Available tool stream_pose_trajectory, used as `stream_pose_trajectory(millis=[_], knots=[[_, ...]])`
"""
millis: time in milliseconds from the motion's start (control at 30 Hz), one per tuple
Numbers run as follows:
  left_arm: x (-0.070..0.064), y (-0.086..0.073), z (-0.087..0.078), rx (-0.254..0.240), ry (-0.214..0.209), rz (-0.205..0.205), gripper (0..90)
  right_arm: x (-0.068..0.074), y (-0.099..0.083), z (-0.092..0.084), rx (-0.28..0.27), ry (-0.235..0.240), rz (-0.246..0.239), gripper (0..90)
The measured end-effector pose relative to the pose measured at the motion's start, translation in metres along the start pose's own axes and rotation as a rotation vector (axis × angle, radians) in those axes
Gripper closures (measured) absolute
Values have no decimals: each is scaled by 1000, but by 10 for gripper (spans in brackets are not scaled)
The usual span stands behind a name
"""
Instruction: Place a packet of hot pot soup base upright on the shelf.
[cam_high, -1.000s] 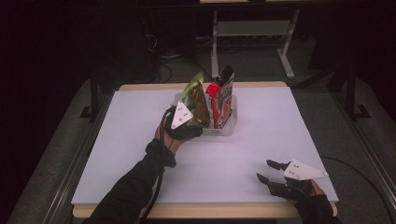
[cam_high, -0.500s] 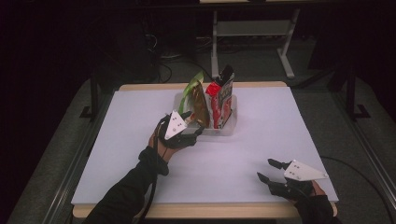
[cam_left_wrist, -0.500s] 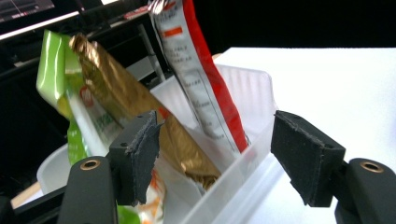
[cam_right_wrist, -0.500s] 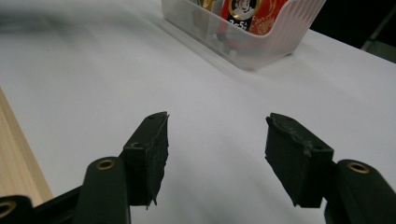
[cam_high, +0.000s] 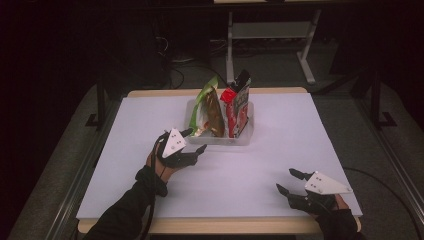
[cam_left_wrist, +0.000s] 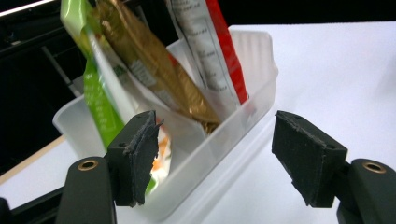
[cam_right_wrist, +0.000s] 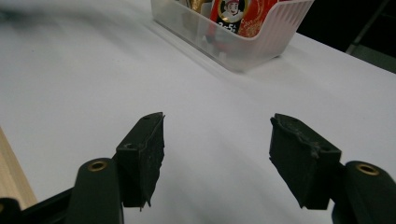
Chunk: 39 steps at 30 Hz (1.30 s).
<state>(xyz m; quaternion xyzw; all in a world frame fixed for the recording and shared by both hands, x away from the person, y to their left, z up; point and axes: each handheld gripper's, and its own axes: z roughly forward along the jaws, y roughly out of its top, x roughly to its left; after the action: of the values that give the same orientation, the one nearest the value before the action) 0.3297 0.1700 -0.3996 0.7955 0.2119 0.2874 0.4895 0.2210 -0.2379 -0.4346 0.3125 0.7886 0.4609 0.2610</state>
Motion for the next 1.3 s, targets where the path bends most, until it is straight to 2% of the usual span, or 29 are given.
stream_pose_trajectory(millis=[133, 533, 733, 833, 1033, 1300], knots=[[1, -8, -9, 18, 14, 17, 309, 0, -1, -1, -5, -14, 0, 334], [9, -31, -31, 56, 37, -10, 273, -1, -2, 0, -3, -37, -6, 318], [14, -42, -41, 54, 50, -30, 224, -4, -4, 0, -1, -44, -1, 330], [17, -48, -45, 78, 49, -29, 204, -4, -4, -1, -2, -48, -7, 337], [26, -57, -57, 88, 46, -75, 173, -6, -6, -1, 1, -58, -5, 336], [36, -68, -76, 89, 79, -113, 148, -9, -7, -2, 3, -74, 1, 323]])
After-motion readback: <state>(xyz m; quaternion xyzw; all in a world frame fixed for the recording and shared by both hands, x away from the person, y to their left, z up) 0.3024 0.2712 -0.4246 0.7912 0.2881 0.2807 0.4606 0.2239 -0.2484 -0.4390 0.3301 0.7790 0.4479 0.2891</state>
